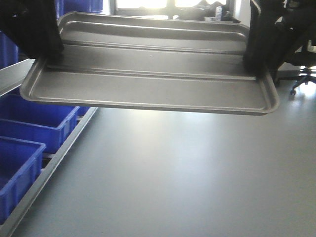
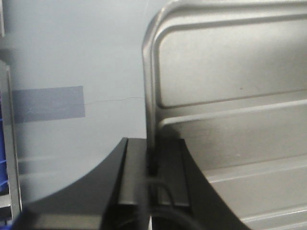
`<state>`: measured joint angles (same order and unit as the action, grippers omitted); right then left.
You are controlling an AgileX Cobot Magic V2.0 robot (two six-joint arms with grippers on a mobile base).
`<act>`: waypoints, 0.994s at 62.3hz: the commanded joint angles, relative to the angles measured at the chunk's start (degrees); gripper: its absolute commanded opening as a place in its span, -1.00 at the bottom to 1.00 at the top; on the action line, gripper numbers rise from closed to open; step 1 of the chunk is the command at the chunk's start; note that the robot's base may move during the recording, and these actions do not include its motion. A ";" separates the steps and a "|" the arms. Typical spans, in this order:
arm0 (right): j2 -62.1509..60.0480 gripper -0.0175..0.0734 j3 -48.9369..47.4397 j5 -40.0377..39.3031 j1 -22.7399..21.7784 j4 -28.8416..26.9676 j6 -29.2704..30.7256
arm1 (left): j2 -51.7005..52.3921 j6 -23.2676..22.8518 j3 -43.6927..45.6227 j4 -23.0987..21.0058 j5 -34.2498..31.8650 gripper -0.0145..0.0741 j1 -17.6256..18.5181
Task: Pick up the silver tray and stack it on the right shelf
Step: 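Hold the silver tray level in both grippers while the base drives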
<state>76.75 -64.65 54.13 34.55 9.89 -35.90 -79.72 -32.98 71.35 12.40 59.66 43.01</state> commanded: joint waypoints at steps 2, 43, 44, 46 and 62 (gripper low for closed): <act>-1.84 -0.49 -2.32 -2.47 -0.05 2.68 1.18 | 2.00 1.13 1.68 2.23 0.46 -0.89 0.59; -1.84 -0.49 -2.32 -2.47 -0.05 2.68 1.18 | 2.00 1.13 1.68 2.23 0.46 -0.89 0.59; -1.84 -0.49 -2.32 -2.47 -0.05 2.68 1.18 | 2.00 1.13 1.68 2.23 0.46 -0.89 0.59; -1.84 -0.49 -2.32 -2.47 -0.05 2.68 1.18 | 2.00 1.13 1.68 2.23 0.46 -0.89 0.59; -1.84 -0.49 -2.32 -2.41 -0.05 2.68 1.18 | 2.00 1.13 1.68 2.12 0.46 -0.89 0.59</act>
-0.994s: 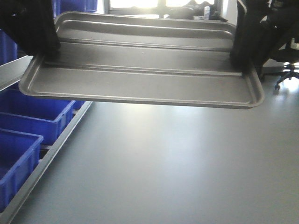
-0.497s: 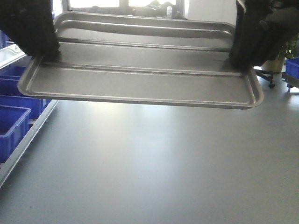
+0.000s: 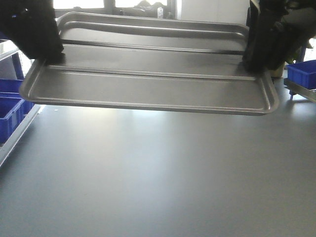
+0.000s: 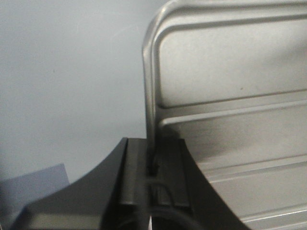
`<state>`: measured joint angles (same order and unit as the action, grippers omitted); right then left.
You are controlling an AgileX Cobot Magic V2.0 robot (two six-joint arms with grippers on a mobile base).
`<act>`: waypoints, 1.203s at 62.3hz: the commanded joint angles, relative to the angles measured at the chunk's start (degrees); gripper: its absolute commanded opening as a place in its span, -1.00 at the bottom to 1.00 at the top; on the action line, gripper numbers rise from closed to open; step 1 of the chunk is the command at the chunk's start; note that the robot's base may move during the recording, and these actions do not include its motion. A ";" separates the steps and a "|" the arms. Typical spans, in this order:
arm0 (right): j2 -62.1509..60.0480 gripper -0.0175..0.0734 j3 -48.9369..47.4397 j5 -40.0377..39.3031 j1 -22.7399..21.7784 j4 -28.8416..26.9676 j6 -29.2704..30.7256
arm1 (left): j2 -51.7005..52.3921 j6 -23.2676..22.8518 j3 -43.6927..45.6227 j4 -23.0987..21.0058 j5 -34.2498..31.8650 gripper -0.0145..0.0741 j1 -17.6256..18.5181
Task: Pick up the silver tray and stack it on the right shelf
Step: 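Hold the silver tray level in both grippers while the base drives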
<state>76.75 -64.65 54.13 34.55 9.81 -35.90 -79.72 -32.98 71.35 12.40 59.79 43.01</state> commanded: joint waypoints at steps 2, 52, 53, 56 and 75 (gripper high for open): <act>-1.84 -0.49 -2.32 -2.41 -0.05 2.76 1.18 | 2.00 1.13 1.68 2.12 0.33 -0.89 0.59; -1.84 -0.49 -2.32 -2.52 -0.05 2.76 1.18 | 2.00 1.13 1.68 2.03 0.23 -0.89 0.59; -1.84 -0.49 -2.32 -2.52 -0.05 2.76 1.18 | 2.00 1.13 1.68 2.03 0.23 -0.89 0.59; -1.84 -0.49 -2.32 -2.52 -0.05 2.76 1.18 | 2.00 1.13 1.68 2.03 0.23 -0.89 0.59; -1.84 -0.49 -2.32 -2.46 -0.05 2.76 1.18 | 2.00 1.13 1.68 2.03 0.23 -0.89 0.59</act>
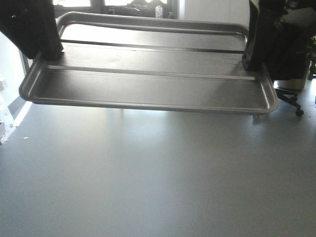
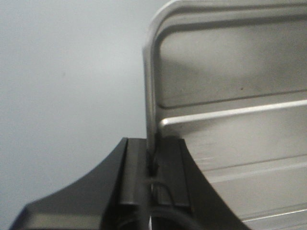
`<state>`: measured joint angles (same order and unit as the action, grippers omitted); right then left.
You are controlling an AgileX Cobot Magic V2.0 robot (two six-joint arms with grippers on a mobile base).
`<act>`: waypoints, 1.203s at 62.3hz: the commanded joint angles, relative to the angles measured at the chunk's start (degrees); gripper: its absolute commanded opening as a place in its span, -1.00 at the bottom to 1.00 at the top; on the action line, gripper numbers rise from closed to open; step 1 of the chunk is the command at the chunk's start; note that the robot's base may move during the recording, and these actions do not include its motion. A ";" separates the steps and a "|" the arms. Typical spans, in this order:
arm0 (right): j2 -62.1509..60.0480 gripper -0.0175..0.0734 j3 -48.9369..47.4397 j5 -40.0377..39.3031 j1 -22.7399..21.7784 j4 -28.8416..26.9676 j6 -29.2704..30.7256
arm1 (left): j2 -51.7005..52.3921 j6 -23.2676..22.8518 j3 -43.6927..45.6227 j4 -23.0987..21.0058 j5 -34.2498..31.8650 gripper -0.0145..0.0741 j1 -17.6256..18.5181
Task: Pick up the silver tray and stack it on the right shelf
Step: 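Hold the silver tray level in both grippers while the base drives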
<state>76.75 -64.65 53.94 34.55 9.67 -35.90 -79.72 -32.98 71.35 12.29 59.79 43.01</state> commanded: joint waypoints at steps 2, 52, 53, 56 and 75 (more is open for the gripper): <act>-1.84 -0.49 -2.32 -2.26 -0.05 2.89 1.18 | 2.00 1.13 1.68 1.84 0.23 -0.89 0.59; -1.84 -0.49 -2.32 -2.34 -0.05 2.89 1.18 | 2.00 1.13 1.68 1.69 0.23 -0.89 0.59; -1.84 -0.49 -2.32 -2.34 -0.05 2.89 1.18 | 2.00 1.13 1.68 1.80 0.23 -0.89 0.59; -1.84 -0.49 -2.32 -2.29 -0.05 2.89 1.18 | 2.00 1.13 1.68 1.80 0.23 -0.89 0.59; -1.84 -0.49 -2.32 -2.29 -0.05 2.89 1.18 | 2.00 1.13 1.68 1.23 0.23 -0.89 0.59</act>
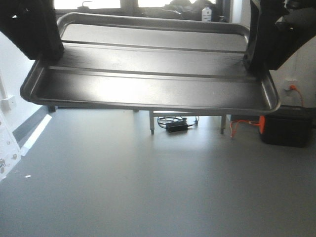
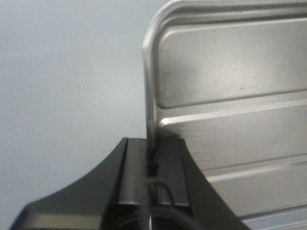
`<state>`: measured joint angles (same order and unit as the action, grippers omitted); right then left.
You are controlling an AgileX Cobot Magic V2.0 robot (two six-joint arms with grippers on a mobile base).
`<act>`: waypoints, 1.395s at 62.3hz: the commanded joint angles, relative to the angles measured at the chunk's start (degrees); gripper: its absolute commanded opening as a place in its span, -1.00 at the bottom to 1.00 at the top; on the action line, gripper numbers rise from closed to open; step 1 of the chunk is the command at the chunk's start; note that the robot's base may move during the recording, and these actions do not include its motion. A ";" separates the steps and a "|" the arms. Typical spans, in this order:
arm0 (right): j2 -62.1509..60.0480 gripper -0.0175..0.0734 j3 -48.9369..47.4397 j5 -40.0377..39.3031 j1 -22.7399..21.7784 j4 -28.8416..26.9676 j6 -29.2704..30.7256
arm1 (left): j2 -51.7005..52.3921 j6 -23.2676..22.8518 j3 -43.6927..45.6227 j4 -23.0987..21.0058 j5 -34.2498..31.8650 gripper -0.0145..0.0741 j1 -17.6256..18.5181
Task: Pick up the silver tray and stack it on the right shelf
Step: 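Hold the silver tray level in both grippers while the base drives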
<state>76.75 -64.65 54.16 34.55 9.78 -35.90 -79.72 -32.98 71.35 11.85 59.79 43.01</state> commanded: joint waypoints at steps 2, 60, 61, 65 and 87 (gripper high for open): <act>-1.84 -0.49 -2.32 -2.51 -0.05 2.79 1.18 | 2.00 1.13 1.68 1.67 0.23 -0.89 0.59; -1.84 -0.49 -2.32 -2.52 -0.16 2.79 1.18 | 1.50 1.13 1.68 0.75 0.23 -0.89 0.59; -1.84 -0.49 -2.32 -2.52 -0.16 2.79 1.18 | 1.50 1.13 1.68 0.75 0.23 -0.89 0.59; -1.84 -0.49 -2.32 -2.52 -0.16 2.79 1.18 | 1.50 1.13 1.68 0.75 0.23 -0.89 0.59; -1.84 -0.49 -2.32 -2.52 -0.16 2.79 1.18 | 1.50 1.13 1.68 0.61 0.23 -0.89 0.59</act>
<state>76.75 -64.65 54.06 34.55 10.21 -35.80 -80.06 -32.82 71.35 11.19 59.69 43.01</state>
